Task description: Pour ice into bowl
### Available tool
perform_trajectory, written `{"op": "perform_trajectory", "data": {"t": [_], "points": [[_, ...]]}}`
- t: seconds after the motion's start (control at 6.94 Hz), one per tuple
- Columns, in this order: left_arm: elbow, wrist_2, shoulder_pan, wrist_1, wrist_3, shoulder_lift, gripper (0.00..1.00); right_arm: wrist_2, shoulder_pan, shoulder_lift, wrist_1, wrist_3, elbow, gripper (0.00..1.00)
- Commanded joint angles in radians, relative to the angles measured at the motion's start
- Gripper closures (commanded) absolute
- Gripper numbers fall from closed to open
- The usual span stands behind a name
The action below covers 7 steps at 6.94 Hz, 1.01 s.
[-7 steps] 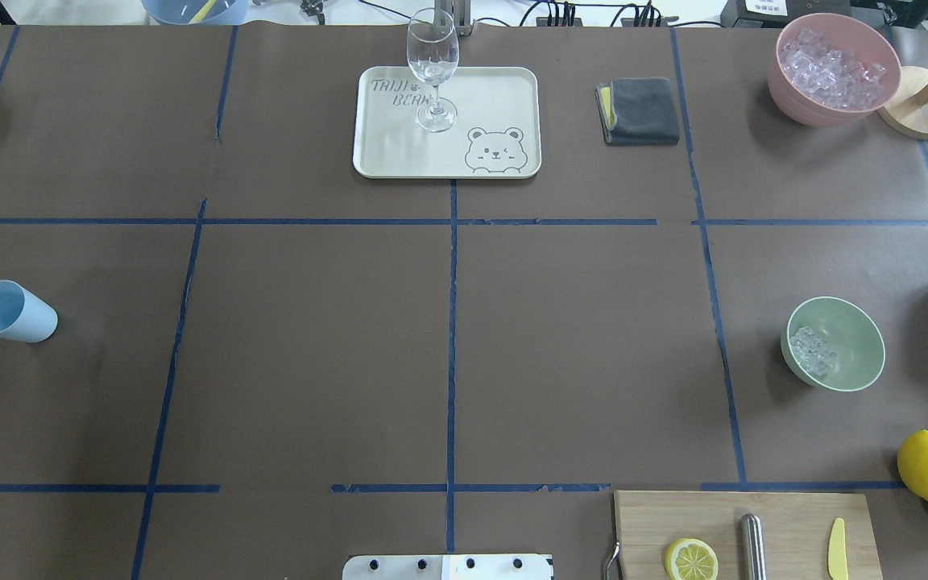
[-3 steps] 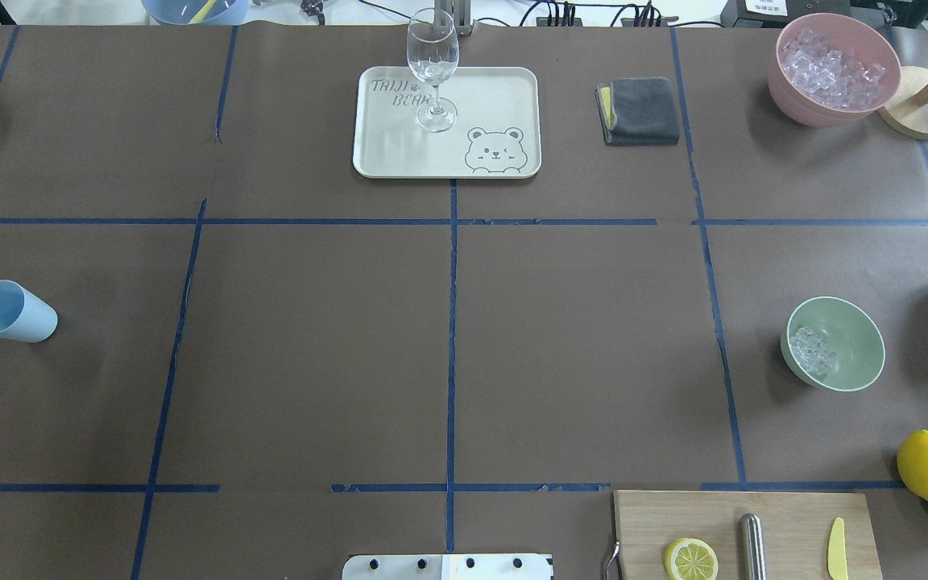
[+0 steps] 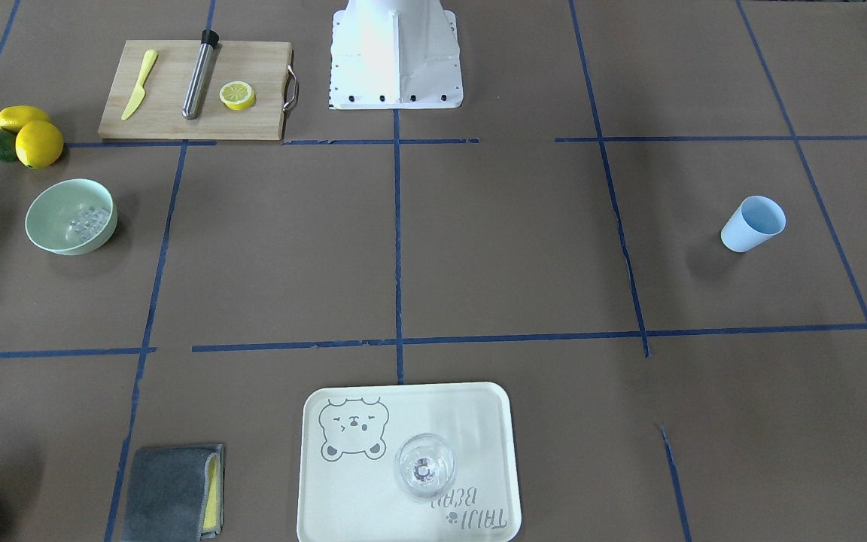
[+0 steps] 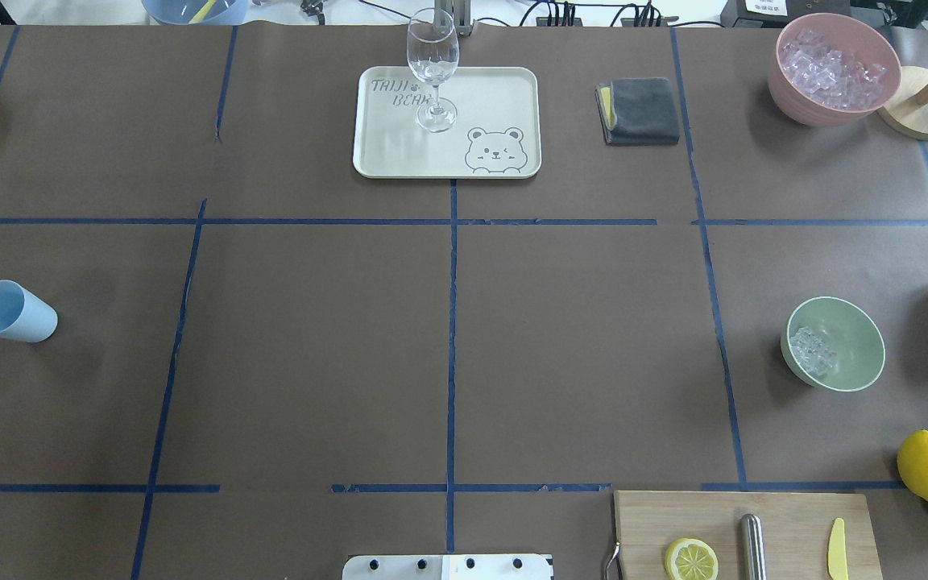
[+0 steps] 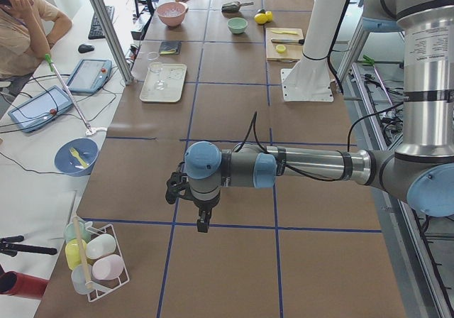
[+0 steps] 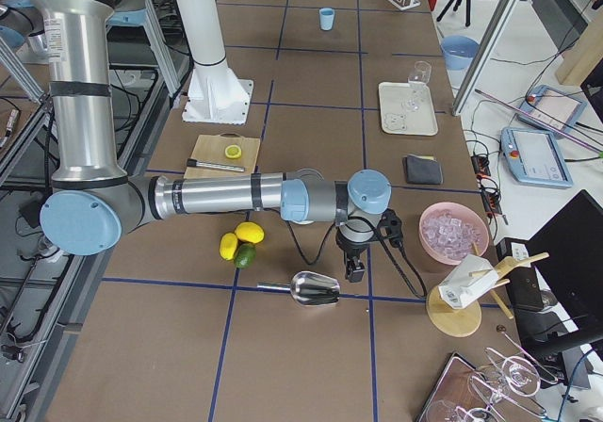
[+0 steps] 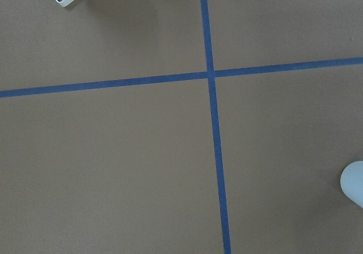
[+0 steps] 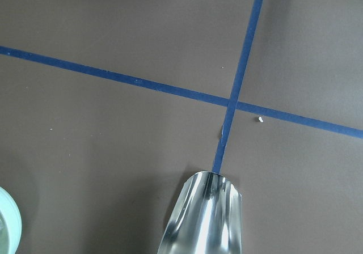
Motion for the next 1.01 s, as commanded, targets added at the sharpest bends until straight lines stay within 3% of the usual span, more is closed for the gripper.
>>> {"op": "perform_trajectory", "data": {"t": [0.0,0.86], "points": [[0.005,0.002,0.0,-0.026,0.005,0.015,0.0,0.008,-0.023,0.0,0.003,0.027,-0.003,0.0],[0.025,0.006,0.0,-0.072,0.008,0.004,0.0,0.005,-0.044,-0.003,0.008,0.067,-0.001,0.0]]}}
